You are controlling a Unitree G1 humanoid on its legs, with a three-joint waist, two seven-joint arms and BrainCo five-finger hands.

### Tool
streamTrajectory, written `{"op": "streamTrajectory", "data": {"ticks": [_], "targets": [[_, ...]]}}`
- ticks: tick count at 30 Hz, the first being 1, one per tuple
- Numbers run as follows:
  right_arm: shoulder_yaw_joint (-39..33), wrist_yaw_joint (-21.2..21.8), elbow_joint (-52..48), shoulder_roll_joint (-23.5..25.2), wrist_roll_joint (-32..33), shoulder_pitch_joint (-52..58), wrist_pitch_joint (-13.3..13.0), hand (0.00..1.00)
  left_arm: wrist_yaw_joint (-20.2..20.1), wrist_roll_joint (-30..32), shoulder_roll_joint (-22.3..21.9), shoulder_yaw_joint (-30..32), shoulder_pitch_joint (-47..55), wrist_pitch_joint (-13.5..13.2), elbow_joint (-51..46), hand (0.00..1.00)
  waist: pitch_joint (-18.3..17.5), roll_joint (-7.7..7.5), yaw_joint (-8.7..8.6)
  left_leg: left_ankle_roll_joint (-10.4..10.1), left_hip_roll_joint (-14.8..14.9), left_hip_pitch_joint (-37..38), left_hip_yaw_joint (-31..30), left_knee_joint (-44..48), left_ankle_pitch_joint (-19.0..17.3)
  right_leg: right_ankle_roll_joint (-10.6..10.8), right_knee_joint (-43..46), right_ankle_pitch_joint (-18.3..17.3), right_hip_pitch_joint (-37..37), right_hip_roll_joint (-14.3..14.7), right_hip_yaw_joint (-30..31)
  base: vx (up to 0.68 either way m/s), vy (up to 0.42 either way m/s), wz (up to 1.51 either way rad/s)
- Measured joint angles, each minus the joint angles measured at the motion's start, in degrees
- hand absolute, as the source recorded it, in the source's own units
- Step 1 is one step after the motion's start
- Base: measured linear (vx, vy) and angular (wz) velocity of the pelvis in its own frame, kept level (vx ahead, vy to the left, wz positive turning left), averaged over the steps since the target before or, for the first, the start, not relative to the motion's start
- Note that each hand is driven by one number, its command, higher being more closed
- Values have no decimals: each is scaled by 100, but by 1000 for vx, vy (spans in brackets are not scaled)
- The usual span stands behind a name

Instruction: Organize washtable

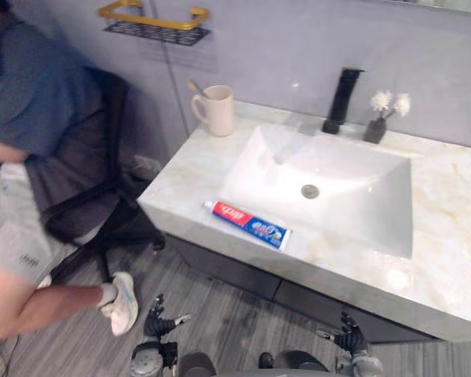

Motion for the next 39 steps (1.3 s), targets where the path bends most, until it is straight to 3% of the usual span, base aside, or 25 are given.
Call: {"op": "streamTrajectory", "data": {"ticks": [3, 4, 5, 6, 8, 9, 10, 17, 26, 29, 30, 35, 37, 39], "targets": [[-102, -59, 108, -41, 2, -138, 19, 0, 11, -2, -14, 1, -48, 0, 9, 0, -27, 69, 13, -203, -254, -46, -816, -966, 200, 267, 6, -81, 94, -21, 397, 311, 253, -113], [-114, -72, 86, -86, 3, -90, 21, 0, 11, -2, -44, 0, -50, 0, 9, 0, -86, 181, 9, -200, -236, -24, -859, -1234, 548, 418, 37, -168, 163, -2, 440, 231, 221, -72], [-144, -74, 118, -89, 3, -71, 32, 0, 15, -2, -35, 11, -69, -1, 38, 0, -117, 198, 13, -233, -242, 43, -857, -1197, 835, 563, 82, -257, 211, -30, 575, 279, 299, -67], [-147, -69, 111, -45, 6, -18, 34, 0, 61, -8, 4, 33, -77, 72, 81, 0, -179, 107, -5, -193, -346, 144, -728, -1262, 808, 644, 79, -256, 290, -179, 615, 252, 296, -49], [-172, -66, 109, 2, 12, 63, 32, 0, 107, -3, 184, 139, 15, -24, 67, 0, -259, -90, 16, -31, -615, 267, -489, -1399, 724, 808, -73, -291, 310, -509, 707, 230, 286, -29], [-187, -65, 109, 9, 13, 58, 32, 0, 106, -3, 226, 137, 16, -14, 73, 0, -264, -99, 20, -14, -653, 268, -479, -1398, 717, 852, -102, -266, 315, -554, 712, 103, 138, -12], [-380, -61, 568, -160, 208, -326, 37, 0, 106, -4, 438, -3, -216, 15, 734, 0, -151, -54, 126, 387, -1040, 271, -457, -1280, 569, 1153, -598, -77, 395, -886, 683, 31, 45, -4], [-378, -60, 586, -166, 282, -316, 35, 0, 101, -93, 438, -35, -210, 15, 745, 0, -176, -61, 127, 390, -1027, 303, -439, -1391, 615, 1149, -642, 41, 396, -884, 686, 0, 0, 0], [-465, -71, 755, -273, 790, -348, 9, 0, -18, -966, 484, -159, -232, 11, 1088, 0, -202, -55, 136, 391, -1086, 810, -472, -2626, 1493, 1162, -1139, 599, 579, -997, -16, -53, -9, 6], [-505, -78, 727, -465, 873, -397, -17, 0, -12, -1104, 685, 381, -229, 12, 1141, 0, -215, 9, 143, 320, -1074, 1006, -516, -3147, 1826, 1160, -1217, 604, 583, -1010, -328, -179, -62, 10], [-551, -75, 672, -606, 873, -409, -55, 0, -9, -1120, 851, 716, -230, 11, 1132, 0, -211, 93, 131, 266, -1051, 1108, -590, -3415, 1987, 1122, -1221, 580, 580, -981, -453, -177, -59, 19], [-777, -31, 299, -886, 859, -234, -175, 0, 56, -1105, 1506, 1834, -152, 11, 759, 0, -232, 248, 171, 179, -963, 1167, -657, -3709, 2083, 1039, -1357, 606, 658, -963, -890, -120, -38, 19], [-787, 31, 232, -906, 857, -194, -225, 0, 164, -1086, 1788, 2218, -63, 11, 191, 0, -237, 247, 207, 176, -946, 1159, -682, -3713, 2083, 1014, -1466, 623, 746, -955, -1039, -51, -25, 18], [-870, 62, 143, -881, 848, -46, -226, 0, 382, -1029, 2035, 2632, -32, 5, -1223, 0, -279, 261, 345, 175, -966, 1097, -777, -3711, 2084, 1012, -1532, 624, 781, -972, -1186, -11, -17, 27]]}}
